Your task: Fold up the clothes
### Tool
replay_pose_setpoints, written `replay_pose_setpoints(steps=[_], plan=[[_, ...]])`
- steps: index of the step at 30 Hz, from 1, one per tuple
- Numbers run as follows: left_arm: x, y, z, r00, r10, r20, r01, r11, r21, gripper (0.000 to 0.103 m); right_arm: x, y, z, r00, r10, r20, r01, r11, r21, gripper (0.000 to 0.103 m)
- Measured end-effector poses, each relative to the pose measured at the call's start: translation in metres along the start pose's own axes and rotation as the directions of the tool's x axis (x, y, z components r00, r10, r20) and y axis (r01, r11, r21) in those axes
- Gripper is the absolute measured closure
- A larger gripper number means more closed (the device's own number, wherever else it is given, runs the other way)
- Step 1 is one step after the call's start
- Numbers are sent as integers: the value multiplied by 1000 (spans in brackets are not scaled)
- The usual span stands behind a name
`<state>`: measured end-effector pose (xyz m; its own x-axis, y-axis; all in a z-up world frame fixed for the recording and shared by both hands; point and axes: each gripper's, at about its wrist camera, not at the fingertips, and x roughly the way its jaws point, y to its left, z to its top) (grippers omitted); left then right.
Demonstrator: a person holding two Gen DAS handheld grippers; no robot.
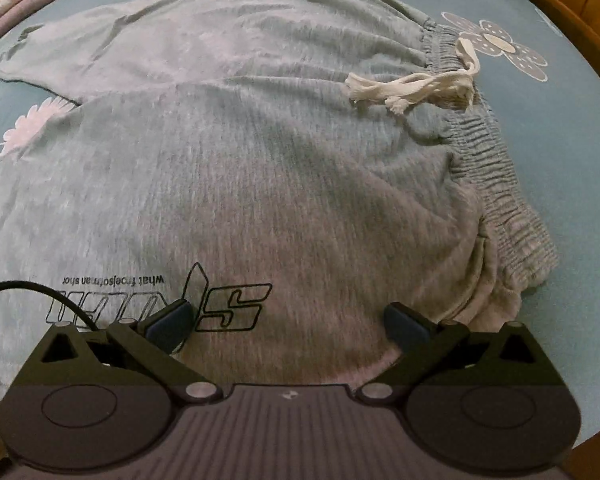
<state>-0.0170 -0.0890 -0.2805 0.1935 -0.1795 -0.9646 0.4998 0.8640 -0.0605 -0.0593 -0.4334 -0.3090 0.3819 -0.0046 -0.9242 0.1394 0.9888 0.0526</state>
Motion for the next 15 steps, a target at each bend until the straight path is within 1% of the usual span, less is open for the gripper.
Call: replay_pose_setpoints(steps=[2, 5, 6, 8, 10, 11, 12, 14, 15], plan=[[-2, 8, -14, 1000, -9, -25, 8, 999, -39, 1, 1, 6, 2, 1000, -4, -12, 4, 1000, 3, 0], [-10, 19, -24, 1000, 1, -29, -3, 997, -72, 1, 8, 10, 11, 999, -14, -37, 14, 1000, 11, 0], [-14, 23, -23, 1000, -3, -6, 2, 996, -88, 1, 12, 13, 16, 998, -20, -63, 20, 1000, 11, 0], [-24, 33, -18, 999, -6, 43, 11, 993, -114, 1, 3, 14, 26, 998, -37, -56, 40, 998, 39, 0], [-27, 41, -11, 997, 14, 75, -6, 993, -116, 1, -17, 17, 37, 998, -65, 27, 63, 996, 67, 0], [-26, 45, -9, 996, 23, 81, -14, 993, -119, 1, -23, 21, 45, 995, -82, 50, 79, 995, 68, 0], [-22, 49, -10, 997, 31, 71, -22, 992, -128, 1, -29, 26, 53, 992, -101, 72, 96, 993, 69, 0], [-9, 58, -20, 998, 53, 23, -49, 989, -142, 1, -42, 33, 65, 989, -106, 102, 102, 994, 39, 0], [-6, 60, -28, 997, 73, 9, -71, 988, -134, 1, -48, 38, 71, 988, -103, 117, 102, 995, 18, 0]])
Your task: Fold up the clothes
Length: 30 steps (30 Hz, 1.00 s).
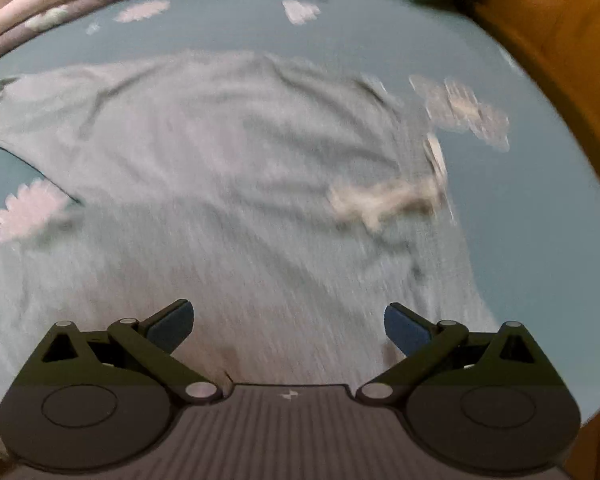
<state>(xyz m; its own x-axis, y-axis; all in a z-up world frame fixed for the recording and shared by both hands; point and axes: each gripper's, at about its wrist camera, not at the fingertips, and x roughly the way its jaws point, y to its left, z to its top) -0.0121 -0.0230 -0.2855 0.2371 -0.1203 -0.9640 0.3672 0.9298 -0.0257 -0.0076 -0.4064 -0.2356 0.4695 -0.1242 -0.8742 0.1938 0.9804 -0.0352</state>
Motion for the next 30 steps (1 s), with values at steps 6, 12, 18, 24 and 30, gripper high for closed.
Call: replay_pose_setpoints(steps=[6, 12, 18, 24, 30], plan=[[-19, 28, -21, 1000, -20, 4, 20, 1000, -22, 1, -9, 32, 27, 1000, 13, 1, -13, 998, -64, 0], [-46, 119, -28, 981, 147, 123, -119, 971, -208, 1, -22, 88, 25, 999, 23, -39, -25, 998, -65, 0], [-57, 228, -69, 947, 302, 104, -233, 876, -421, 2, -29, 165, 24, 999, 8, -36, -9, 999, -34, 0], [-55, 307, -114, 981, 175, 88, -71, 737, -672, 11, -37, 232, 14, 997, 51, -59, -51, 999, -6, 0], [-52, 319, -146, 968, 25, 249, 199, 526, -827, 25, -46, 268, 9, 990, 102, -94, -113, 985, -131, 0]])
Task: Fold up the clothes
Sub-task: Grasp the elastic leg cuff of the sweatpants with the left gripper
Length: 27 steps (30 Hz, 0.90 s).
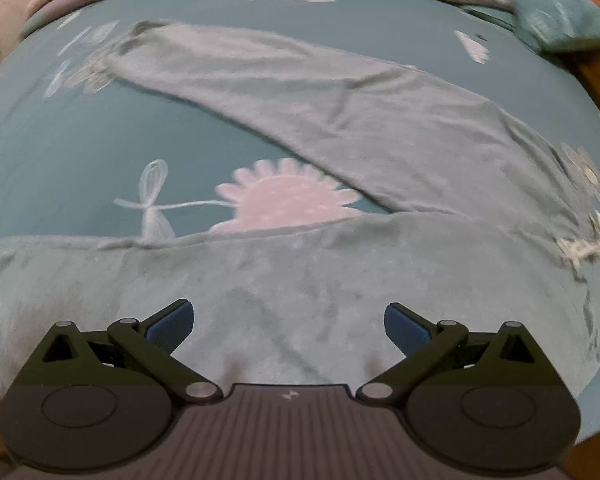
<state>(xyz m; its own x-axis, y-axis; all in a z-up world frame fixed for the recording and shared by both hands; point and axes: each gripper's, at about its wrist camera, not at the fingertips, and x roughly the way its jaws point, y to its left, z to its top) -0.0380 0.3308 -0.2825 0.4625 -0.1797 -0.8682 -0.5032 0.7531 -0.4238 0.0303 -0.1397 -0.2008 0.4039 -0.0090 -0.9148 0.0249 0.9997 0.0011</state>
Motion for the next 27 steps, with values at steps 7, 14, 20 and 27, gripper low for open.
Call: replay_pose_setpoints(steps=[7, 14, 20, 27], plan=[[2, -5, -12, 999, 39, 36, -36, 997, -67, 69, 10, -7, 8, 998, 47, -29, -44, 996, 76, 0], [6, -44, -25, 977, 206, 52, -211, 971, 113, 94, 17, -25, -1, 998, 31, -53, -25, 993, 114, 0], [9, -51, -35, 949, 313, 35, -315, 940, 134, 93, 16, -39, -8, 999, 12, -46, -7, 994, 111, 0], [-13, -42, -29, 946, 323, 27, -323, 935, 144, 56, 17, -40, -12, 998, 33, -52, -28, 996, 83, 0]])
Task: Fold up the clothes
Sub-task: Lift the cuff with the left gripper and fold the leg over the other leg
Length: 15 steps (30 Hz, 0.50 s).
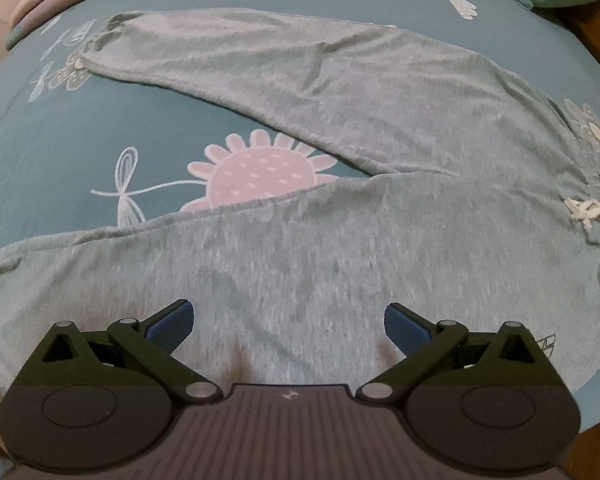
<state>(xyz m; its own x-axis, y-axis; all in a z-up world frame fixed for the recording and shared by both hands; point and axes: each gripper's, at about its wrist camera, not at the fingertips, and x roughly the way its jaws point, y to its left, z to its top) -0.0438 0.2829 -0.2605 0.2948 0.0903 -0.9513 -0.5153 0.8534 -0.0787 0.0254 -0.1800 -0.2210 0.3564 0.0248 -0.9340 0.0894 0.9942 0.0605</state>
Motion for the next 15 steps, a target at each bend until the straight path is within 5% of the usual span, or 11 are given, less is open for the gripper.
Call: replay_pose_setpoints(steps=[4, 6, 9, 12, 13, 15], plan=[[-26, -7, 5, 999, 13, 43, -19, 989, 145, 52, -1, 5, -1, 1000, 15, 6, -15, 999, -35, 0], [-37, -27, 11, 994, 22, 105, -53, 951, 305, 51, -1, 7, -1, 1000, 17, 7, -17, 999, -48, 0], [-39, -60, 21, 983, 68, 172, -150, 841, 520, 43, 0, 8, -2, 1000, 18, 5, -17, 999, -48, 0], [-28, -74, 27, 990, -28, 142, -67, 777, 626, 43, 0, 7, -2, 1000, 30, 2, -30, 999, -32, 0], [-23, -80, 28, 991, -71, 111, -23, 736, 677, 43, 1, 7, -2, 1000, 29, -2, -29, 999, -30, 0], [-12, -100, 19, 991, -100, 89, -13, 589, 808, 46, 2, 7, -3, 1000, 25, -3, -25, 999, -27, 0]])
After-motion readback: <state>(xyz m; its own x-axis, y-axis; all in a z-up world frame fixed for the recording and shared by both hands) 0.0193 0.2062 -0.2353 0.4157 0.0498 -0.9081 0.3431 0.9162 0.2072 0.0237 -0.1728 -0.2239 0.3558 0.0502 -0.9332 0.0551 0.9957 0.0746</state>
